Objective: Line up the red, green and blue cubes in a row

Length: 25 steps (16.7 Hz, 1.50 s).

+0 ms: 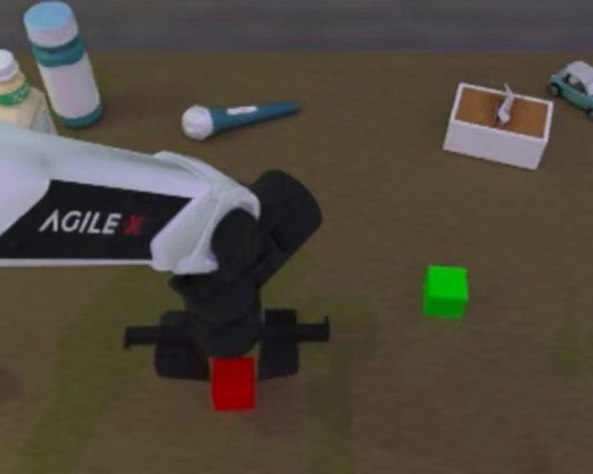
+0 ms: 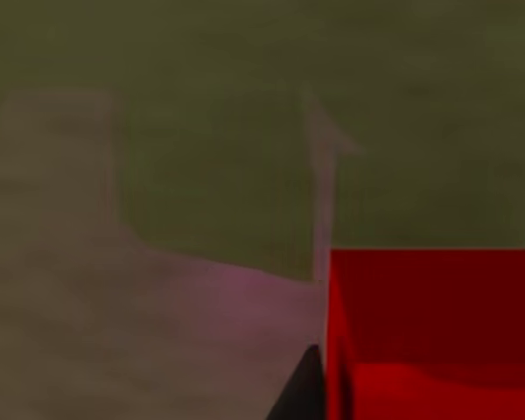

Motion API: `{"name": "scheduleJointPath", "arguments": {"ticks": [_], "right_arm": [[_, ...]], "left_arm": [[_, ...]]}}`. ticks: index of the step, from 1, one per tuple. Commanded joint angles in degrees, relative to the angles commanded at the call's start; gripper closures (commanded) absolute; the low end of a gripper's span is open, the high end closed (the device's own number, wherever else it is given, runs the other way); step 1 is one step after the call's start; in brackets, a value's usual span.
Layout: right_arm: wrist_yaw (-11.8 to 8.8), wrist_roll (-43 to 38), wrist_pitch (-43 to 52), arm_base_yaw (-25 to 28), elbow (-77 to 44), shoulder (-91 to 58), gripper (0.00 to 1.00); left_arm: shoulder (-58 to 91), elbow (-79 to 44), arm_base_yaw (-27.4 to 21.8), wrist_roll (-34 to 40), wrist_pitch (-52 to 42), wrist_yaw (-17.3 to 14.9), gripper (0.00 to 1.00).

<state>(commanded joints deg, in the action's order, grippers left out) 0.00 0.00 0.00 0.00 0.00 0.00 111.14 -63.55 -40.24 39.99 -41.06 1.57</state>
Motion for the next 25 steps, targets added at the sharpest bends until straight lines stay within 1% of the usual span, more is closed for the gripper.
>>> {"name": "scheduleJointPath", "arguments": {"ticks": [3, 4, 13, 15, 20, 22, 25], "right_arm": [[0.0, 0.0, 0.0, 0.0, 0.0, 0.0, 0.0], [0.0, 0.0, 0.0, 0.0, 0.0, 0.0, 0.0], [0.0, 0.0, 0.0, 0.0, 0.0, 0.0, 0.0], [0.0, 0.0, 0.0, 0.0, 0.0, 0.0, 0.0], [0.0, 0.0, 0.0, 0.0, 0.0, 0.0, 0.0], [0.0, 0.0, 0.0, 0.0, 0.0, 0.0, 0.0], [0.0, 0.0, 0.0, 0.0, 0.0, 0.0, 0.0]], "left_arm": [[0.0, 0.0, 0.0, 0.0, 0.0, 0.0, 0.02], [0.0, 0.0, 0.0, 0.0, 0.0, 0.0, 0.0], [-0.13, -0.15, 0.05, 0.02, -0.21, 0.0, 0.0], [-1.1, -1.55, 0.24, 0.31, -2.41, 0.03, 0.0], [-5.97, -6.99, 0.64, 0.56, -13.69, 0.02, 0.0], [-7.15, -8.07, 0.75, 0.54, -15.21, 0.05, 0.0], [-6.95, -7.94, 0.45, 0.54, -15.08, 0.04, 0.0]]}}
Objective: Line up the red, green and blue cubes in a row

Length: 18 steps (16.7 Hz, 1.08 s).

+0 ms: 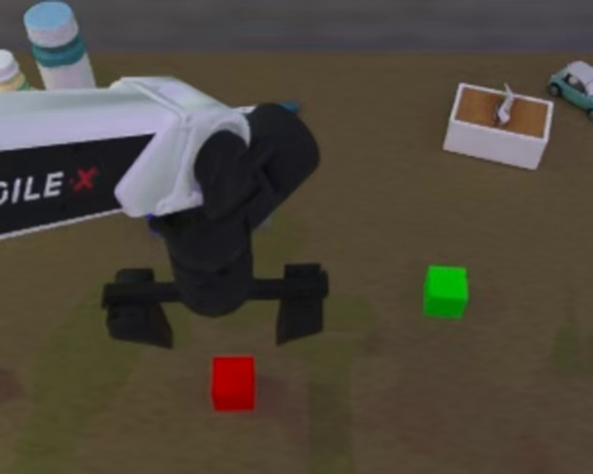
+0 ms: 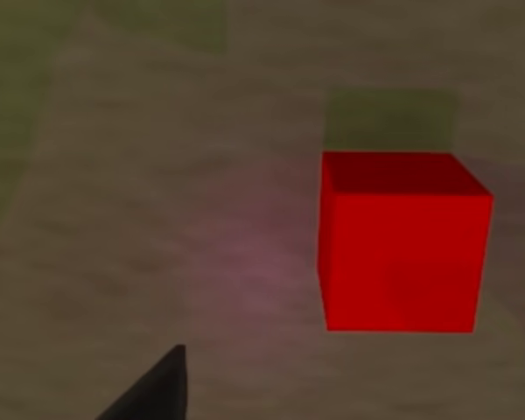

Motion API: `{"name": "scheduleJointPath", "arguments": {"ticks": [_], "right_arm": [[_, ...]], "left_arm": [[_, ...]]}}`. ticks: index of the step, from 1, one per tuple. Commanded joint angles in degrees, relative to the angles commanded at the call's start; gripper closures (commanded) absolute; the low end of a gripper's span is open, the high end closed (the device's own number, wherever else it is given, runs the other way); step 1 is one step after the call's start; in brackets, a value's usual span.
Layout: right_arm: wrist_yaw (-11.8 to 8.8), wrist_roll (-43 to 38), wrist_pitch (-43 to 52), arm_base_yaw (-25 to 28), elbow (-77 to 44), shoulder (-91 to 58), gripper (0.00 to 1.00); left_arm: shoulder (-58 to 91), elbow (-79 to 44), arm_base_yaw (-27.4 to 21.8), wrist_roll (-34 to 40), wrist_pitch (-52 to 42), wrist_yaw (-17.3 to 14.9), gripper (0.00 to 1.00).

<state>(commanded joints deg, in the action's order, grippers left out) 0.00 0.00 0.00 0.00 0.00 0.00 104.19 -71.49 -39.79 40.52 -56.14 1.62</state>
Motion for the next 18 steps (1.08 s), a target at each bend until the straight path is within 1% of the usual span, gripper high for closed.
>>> {"name": "scheduleJointPath", "arguments": {"ticks": [2, 4, 8, 12, 14, 18], "right_arm": [[-0.04, -0.21, 0.35, 0.21, -0.57, -0.57, 0.0], [-0.14, -1.28, 2.2, 1.19, -3.53, -3.56, 0.0], [-0.18, -5.41, 9.82, 4.65, -15.54, -16.89, 0.0], [-0.03, -11.21, 21.12, 9.32, -32.15, -39.35, 0.0], [0.01, -14.37, 27.42, 11.89, -41.07, -52.46, 0.0], [-0.03, -20.62, 39.89, 17.05, -58.52, -78.52, 0.0]], "left_arm": [[-0.5, 0.44, 0.27, -0.04, 0.33, 0.03, 0.0], [-3.19, 2.81, 1.75, -0.23, 2.06, 0.18, 0.0], [-15.27, 12.21, 7.81, -1.37, 8.71, 0.56, 0.0], [-34.94, 26.57, 16.33, -5.28, 18.03, 0.83, 0.0], [-46.35, 34.98, 20.91, -8.77, 23.29, 0.89, 0.0], [-68.88, 51.38, 29.4, -18.08, 34.07, 0.7, 0.0]]}}
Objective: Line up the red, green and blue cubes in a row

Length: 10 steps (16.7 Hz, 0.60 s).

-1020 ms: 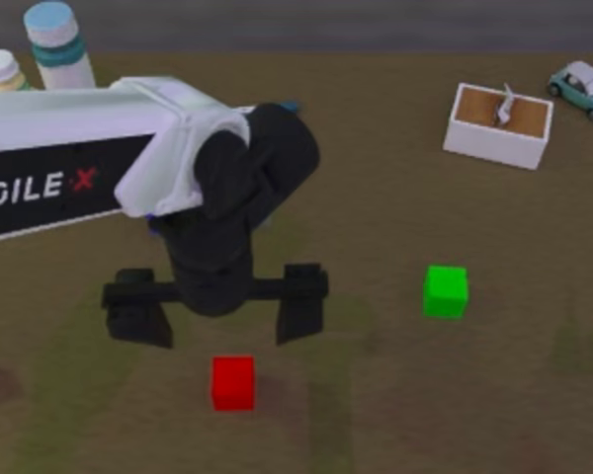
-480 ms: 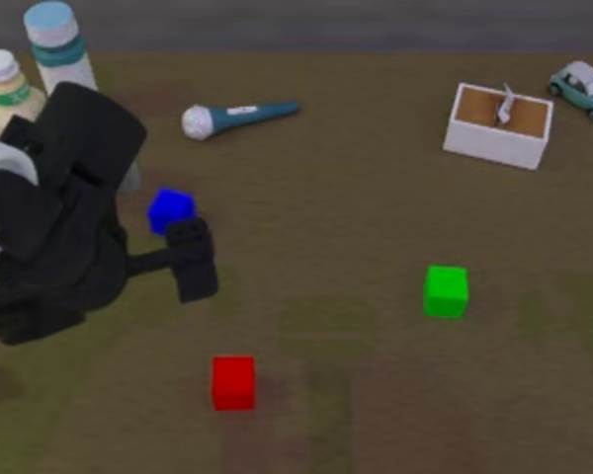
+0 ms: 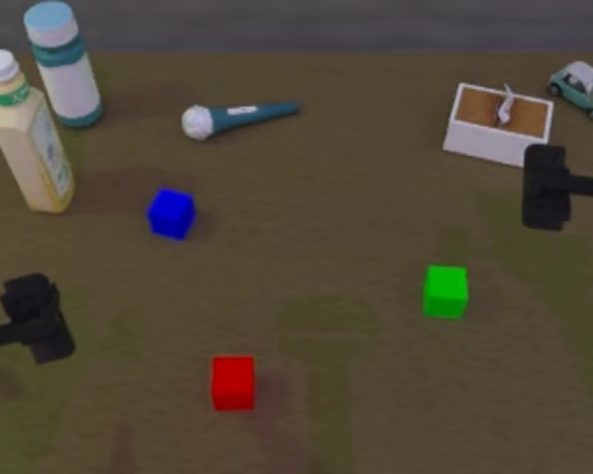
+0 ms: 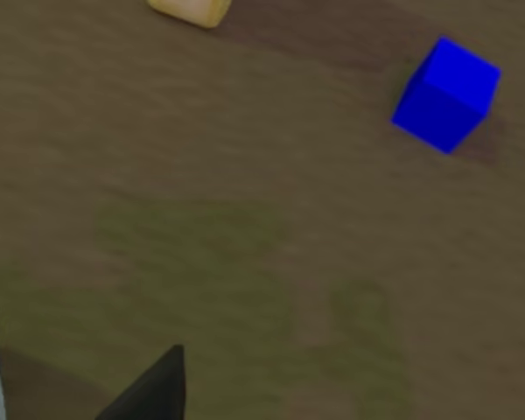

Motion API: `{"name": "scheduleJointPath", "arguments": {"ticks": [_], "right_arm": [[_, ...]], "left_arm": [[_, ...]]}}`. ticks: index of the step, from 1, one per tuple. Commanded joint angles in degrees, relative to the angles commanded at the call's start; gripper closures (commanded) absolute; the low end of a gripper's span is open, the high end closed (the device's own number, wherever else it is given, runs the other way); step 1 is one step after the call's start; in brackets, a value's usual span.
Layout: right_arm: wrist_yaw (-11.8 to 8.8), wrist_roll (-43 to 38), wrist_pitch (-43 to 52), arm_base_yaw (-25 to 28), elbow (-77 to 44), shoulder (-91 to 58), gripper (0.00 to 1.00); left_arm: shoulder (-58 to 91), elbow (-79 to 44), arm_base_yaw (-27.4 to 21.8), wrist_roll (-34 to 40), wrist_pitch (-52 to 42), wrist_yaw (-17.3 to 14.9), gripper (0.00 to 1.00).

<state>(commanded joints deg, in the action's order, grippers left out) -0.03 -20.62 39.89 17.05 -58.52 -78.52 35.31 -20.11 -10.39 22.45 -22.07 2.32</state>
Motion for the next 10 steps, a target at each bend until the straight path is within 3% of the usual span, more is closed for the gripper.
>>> {"name": "scheduleJointPath", "arguments": {"ticks": [5, 10], "right_arm": [[-0.06, -6.67, 12.88, 5.55, -19.06, -26.11, 0.0], [0.08, -10.75, 20.06, 8.99, -31.5, -40.29, 0.0]], "left_arm": [[-21.0, 13.62, 7.24, -12.06, 11.86, -1.0, 0.0], [-33.01, 19.49, 11.05, -20.9, 20.57, -2.13, 0.0]]}}
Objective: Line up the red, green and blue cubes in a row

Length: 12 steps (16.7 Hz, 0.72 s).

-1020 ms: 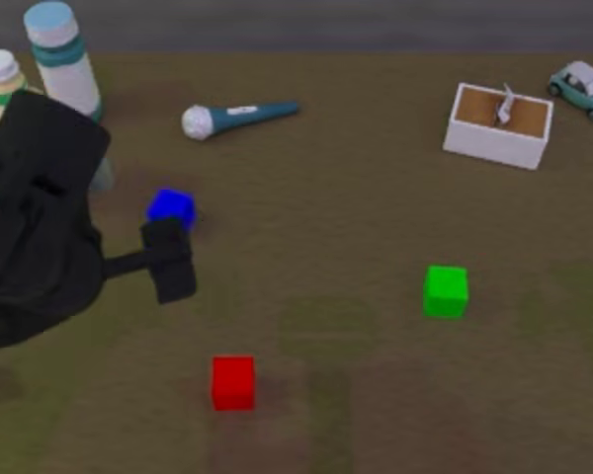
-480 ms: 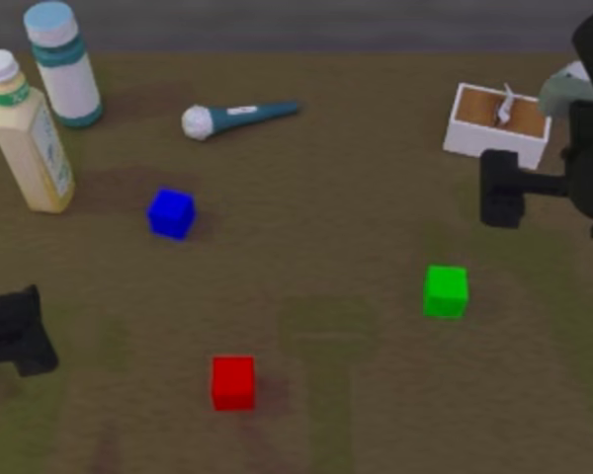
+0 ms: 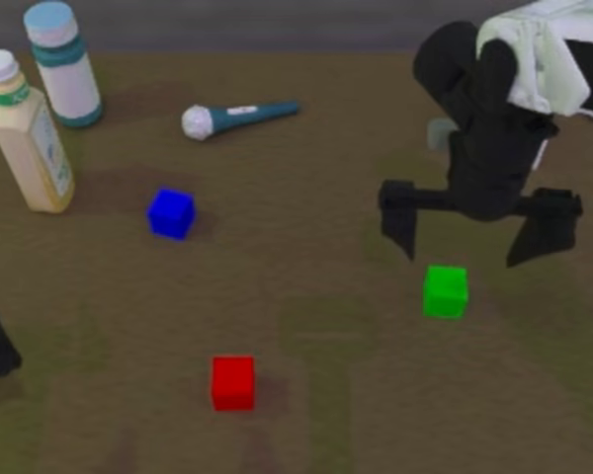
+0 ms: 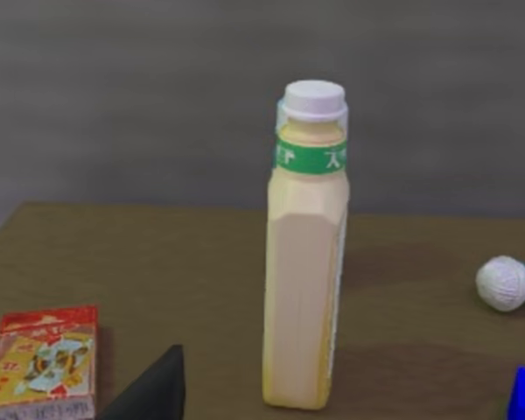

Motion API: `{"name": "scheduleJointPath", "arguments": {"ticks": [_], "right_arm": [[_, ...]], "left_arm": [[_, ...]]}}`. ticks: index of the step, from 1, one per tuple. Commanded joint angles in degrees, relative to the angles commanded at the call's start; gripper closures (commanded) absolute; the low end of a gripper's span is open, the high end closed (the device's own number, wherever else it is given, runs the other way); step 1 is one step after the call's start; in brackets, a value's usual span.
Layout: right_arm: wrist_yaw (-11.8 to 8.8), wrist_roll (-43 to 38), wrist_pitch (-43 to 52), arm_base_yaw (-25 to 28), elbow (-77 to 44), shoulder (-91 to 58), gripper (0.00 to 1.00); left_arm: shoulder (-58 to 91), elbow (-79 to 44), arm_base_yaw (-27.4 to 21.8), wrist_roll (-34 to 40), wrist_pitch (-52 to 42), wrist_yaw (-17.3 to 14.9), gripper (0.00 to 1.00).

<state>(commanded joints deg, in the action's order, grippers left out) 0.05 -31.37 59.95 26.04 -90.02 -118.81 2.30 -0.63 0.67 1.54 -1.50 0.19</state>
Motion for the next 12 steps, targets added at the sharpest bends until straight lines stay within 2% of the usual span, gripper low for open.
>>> {"name": "scheduleJointPath", "arguments": {"ticks": [8, 12], "right_arm": [[0.06, -0.58, 0.77, 0.27, -1.89, -2.32, 0.0], [0.1, -0.6, -5.36, 0.45, 1.49, -5.09, 0.0]], "left_arm": [[-2.3, 0.63, 0.48, -1.54, 1.49, -0.19, 0.0], [-2.3, 0.63, 0.48, -1.54, 1.49, -0.19, 0.0]]}}
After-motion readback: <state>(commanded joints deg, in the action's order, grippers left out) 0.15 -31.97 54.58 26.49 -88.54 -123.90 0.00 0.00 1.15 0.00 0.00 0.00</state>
